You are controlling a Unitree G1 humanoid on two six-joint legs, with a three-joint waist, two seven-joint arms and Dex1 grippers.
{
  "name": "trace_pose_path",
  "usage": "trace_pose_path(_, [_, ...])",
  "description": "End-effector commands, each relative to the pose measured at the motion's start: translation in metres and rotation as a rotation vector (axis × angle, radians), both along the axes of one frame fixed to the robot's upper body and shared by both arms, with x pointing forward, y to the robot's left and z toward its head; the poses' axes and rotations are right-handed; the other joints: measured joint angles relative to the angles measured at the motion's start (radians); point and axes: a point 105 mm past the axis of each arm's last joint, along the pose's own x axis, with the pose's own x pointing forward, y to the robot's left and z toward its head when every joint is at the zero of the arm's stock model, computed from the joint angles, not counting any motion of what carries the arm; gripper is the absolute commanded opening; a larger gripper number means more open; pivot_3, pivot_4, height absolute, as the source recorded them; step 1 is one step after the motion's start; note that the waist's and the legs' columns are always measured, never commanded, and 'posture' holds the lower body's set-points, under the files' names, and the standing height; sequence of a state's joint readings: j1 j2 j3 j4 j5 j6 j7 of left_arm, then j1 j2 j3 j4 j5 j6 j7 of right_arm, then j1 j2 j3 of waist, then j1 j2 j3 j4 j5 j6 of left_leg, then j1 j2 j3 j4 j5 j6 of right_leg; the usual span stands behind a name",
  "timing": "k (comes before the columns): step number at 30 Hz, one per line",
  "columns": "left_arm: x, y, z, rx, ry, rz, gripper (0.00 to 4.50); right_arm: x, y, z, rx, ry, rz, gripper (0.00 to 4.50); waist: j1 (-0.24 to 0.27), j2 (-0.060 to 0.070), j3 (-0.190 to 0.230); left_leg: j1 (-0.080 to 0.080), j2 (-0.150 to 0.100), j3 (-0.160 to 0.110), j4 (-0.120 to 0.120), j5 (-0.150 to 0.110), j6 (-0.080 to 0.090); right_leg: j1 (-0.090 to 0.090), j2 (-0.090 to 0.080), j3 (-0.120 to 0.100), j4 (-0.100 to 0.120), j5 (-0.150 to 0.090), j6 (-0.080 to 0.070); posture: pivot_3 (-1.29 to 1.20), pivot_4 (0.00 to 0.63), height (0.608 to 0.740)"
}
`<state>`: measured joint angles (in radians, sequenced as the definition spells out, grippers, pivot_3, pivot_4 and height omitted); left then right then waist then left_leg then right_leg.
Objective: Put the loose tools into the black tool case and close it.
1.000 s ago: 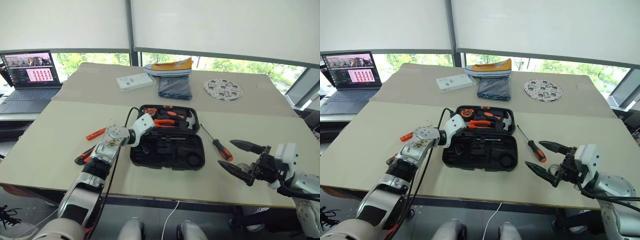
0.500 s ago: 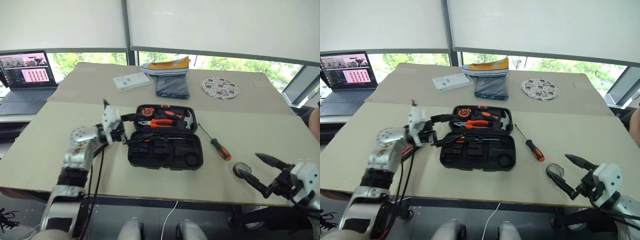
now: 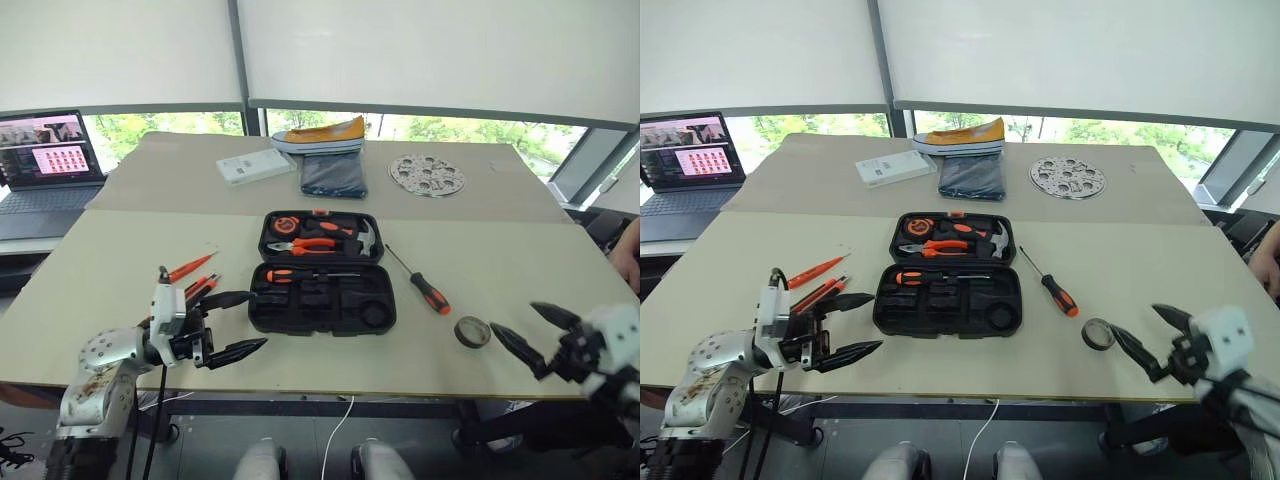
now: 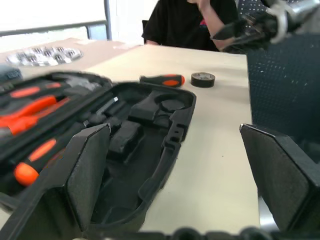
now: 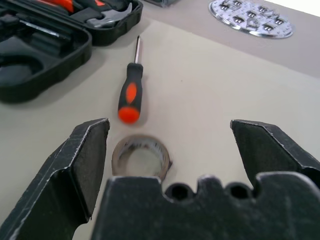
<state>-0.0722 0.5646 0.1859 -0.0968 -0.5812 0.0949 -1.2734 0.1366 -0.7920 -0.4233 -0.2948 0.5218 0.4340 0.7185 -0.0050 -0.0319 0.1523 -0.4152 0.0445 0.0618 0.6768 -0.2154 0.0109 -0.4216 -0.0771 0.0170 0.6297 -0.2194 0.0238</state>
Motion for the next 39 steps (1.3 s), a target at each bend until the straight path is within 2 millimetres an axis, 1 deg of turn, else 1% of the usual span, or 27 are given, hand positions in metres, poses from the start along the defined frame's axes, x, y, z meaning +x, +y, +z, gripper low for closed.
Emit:
trace_pose_path(1, [-0.001,-0.008,0.015,-0.040,-0.059,-0.001,4.44,0.019,0.028,0.006,-0.073,0.146,0.114,4.50,-0.003,0.001,0.000,0.000,0.000,0.000,0.000,0.003,0.005,0.000,0.001,0.000,0.000,0.000,0.000,0.00,0.150,0.740])
trace_pose_path(6, [-0.002,-0.014,0.017,-0.039,-0.075,-0.008,4.44,0.040,0.043,-0.002,-0.101,0.291,0.131,4.50,0.004,0.000,0.000,-0.002,-0.001,0.004,-0.005,0.003,0.005,-0.001,0.003,-0.001,-0.001,-0.002,-0.006,0.00,0.150,0.740])
trace_pose_path(8, [-0.003,-0.014,0.018,-0.041,-0.077,-0.010,4.44,0.047,0.047,-0.006,-0.113,0.323,0.124,4.50,0.007,0.000,0.000,-0.003,-0.002,0.005,-0.008,0.002,0.006,-0.003,0.002,-0.001,-0.001,0.000,-0.003,0.00,0.150,0.740])
trace_pose_path(10, [-0.004,-0.013,0.018,-0.039,-0.073,-0.009,4.44,0.055,0.047,-0.011,-0.136,0.354,0.093,4.50,0.008,0.000,0.000,-0.006,-0.004,0.005,-0.008,0.002,0.007,-0.004,0.001,-0.001,-0.002,0.000,-0.001,0.00,0.150,0.740])
trace_pose_path(12, [-0.006,-0.012,0.018,-0.037,-0.073,-0.008,4.44,0.061,0.043,-0.018,-0.157,0.389,0.043,4.50,0.008,0.000,0.000,-0.007,-0.005,0.005,-0.008,0.002,0.007,-0.005,0.001,-0.001,-0.003,0.001,0.000,0.00,0.150,0.740])
trace_pose_path(14, [-0.008,-0.009,0.017,-0.028,-0.071,0.002,4.50,0.068,0.036,-0.027,-0.209,0.401,0.004,3.99,0.010,0.000,0.000,-0.007,-0.006,0.005,-0.008,0.002,0.007,-0.005,0.000,-0.001,-0.004,0.001,0.001,0.00,0.150,0.740])
trace_pose_path(16, [-0.011,-0.004,0.017,-0.017,-0.068,0.012,4.50,0.072,0.032,-0.032,-0.226,0.401,-0.016,3.52,0.010,0.000,0.000,-0.007,-0.007,0.005,-0.008,0.002,0.007,-0.005,0.000,-0.001,-0.004,0.002,0.001,0.00,0.150,0.740])
trace_pose_path(19, [-0.012,0.003,0.019,-0.013,-0.074,0.031,4.50,0.074,0.031,-0.033,-0.219,0.400,-0.017,2.53,0.009,0.000,0.000,-0.007,-0.007,0.005,-0.008,0.002,0.007,-0.005,0.000,-0.001,-0.004,0.002,0.001,0.00,0.150,0.740])
trace_pose_path(21, [-0.012,0.008,0.021,-0.013,-0.079,0.050,4.50,0.076,0.029,-0.033,-0.206,0.377,-0.026,1.74,0.009,0.000,0.000,-0.007,-0.006,0.005,-0.008,0.002,0.007,-0.004,0.000,-0.001,-0.004,0.002,0.002,0.00,0.150,0.740])
trace_pose_path(22, [-0.012,0.010,0.021,-0.014,-0.082,0.057,4.50,0.078,0.027,-0.032,-0.193,0.354,-0.040,1.50,0.008,0.000,0.000,-0.006,-0.006,0.005,-0.008,0.002,0.007,-0.004,0.000,-0.001,-0.004,0.002,0.002,0.00,0.150,0.740])
trace_pose_path(23, [-0.012,0.012,0.022,-0.017,-0.083,0.069,4.50,0.080,0.022,-0.027,-0.160,0.314,-0.065,1.08,0.008,0.000,0.000,-0.006,-0.006,0.005,-0.008,0.002,0.007,-0.004,0.000,-0.001,-0.004,0.002,0.002,0.00,0.150,0.740])
trace_pose_path(25, [-0.013,0.013,0.022,-0.022,-0.083,0.082,4.50,0.083,0.014,-0.020,-0.114,0.257,-0.117,1.01,0.009,0.000,0.000,-0.006,-0.007,0.005,-0.007,0.002,0.007,-0.004,0.000,-0.001,-0.004,0.002,0.002,0.00,0.150,0.740])
trace_pose_path(27, [-0.015,0.016,0.022,-0.026,-0.091,0.101,4.50,0.084,0.009,-0.006,-0.061,0.207,-0.170,1.01,0.009,0.000,0.000,-0.007,-0.007,0.005,-0.007,0.002,0.007,-0.004,0.000,-0.001,-0.004,0.002,0.002,0.00,0.150,0.740])
trace_pose_path(29, [-0.014,0.021,0.021,-0.029,-0.081,0.127,4.50,0.083,0.015,0.012,-0.020,0.146,-0.154,1.01,0.008,0.000,0.000,-0.007,-0.007,0.005,-0.007,0.002,0.007,-0.004,0.000,-0.001,-0.004,0.002,0.003,0.00,0.150,0.740])
trace_pose_path(31, [-0.013,0.026,0.021,-0.031,-0.071,0.154,4.50,0.083,0.029,0.036,-0.034,0.027,-0.052,1.01,0.008,0.000,0.000,-0.007,-0.006,0.005,-0.008,0.002,0.007,-0.005,0.000,-0.001,-0.004,0.002,0.002,0.00,0.150,0.740])
trace_pose_path(32, [-0.013,0.027,0.021,-0.030,-0.069,0.161,4.50,0.083,0.035,0.043,-0.040,-0.012,-0.016,1.01,0.004,0.000,0.000,-0.007,-0.006,0.005,-0.008,0.002,0.007,-0.005,0.000,-0.001,-0.004,0.002,0.002,0.00,0.150,0.740])
trace_pose_path(33, [-0.012,0.029,0.020,-0.027,-0.066,0.171,4.50,0.083,0.045,0.053,-0.048,-0.071,0.060,1.01,0.001,0.000,0.000,-0.007,-0.006,0.005,-0.008,0.002,0.007,-0.004,0.001,-0.001,-0.004,0.002,0.003,0.00,0.150,0.740])
trace_pose_path(34, [-0.010,0.032,0.020,-0.023,-0.066,0.185,4.50,0.081,0.064,0.060,-0.109,-0.129,0.193,1.01,-0.002,0.000,0.000,-0.006,-0.005,0.005,-0.008,0.002,0.007,-0.004,0.001,-0.001,-0.004,0.002,0.003,0.00,0.150,0.740])
trace_pose_path(35, [-0.009,0.034,0.020,-0.021,-0.067,0.194,4.50,0.078,0.080,0.064,-0.175,-0.166,0.314,1.01,-0.007,0.000,0.000,-0.006,-0.005,0.005,-0.008,0.002,0.007,-0.004,0.001,-0.001,-0.004,0.001,0.004,0.00,0.150,0.740])
trace_pose_path(36, [-0.008,0.036,0.020,-0.019,-0.066,0.202,4.50,0.077,0.094,0.061,-0.260,-0.174,0.430,1.01,-0.011,0.001,0.001,-0.006,-0.005,0.005,-0.008,0.002,0.007,-0.004,0.002,-0.001,-0.004,0.001,0.005,0.00,0.150,0.740])
trace_pose_path(38, [-0.008,0.039,0.019,-0.016,-0.063,0.209,4.50,0.075,0.113,0.049,-0.369,-0.129,0.603,1.01,-0.016,0.001,0.001,-0.004,-0.002,0.005,-0.008,0.002,0.007,-0.004,0.003,-0.001,-0.004,0.000,0.007,0.00,0.150,0.740])
trace_pose_path(39, [-0.008,0.040,0.019,-0.015,-0.062,0.211,4.50,0.075,0.118,0.045,-0.395,-0.103,0.661,1.01,-0.017,0.001,0.001,-0.003,-0.001,0.005,-0.008,0.002,0.007,-0.003,0.003,-0.001,-0.004,0.000,0.007,0.00,0.150,0.740])
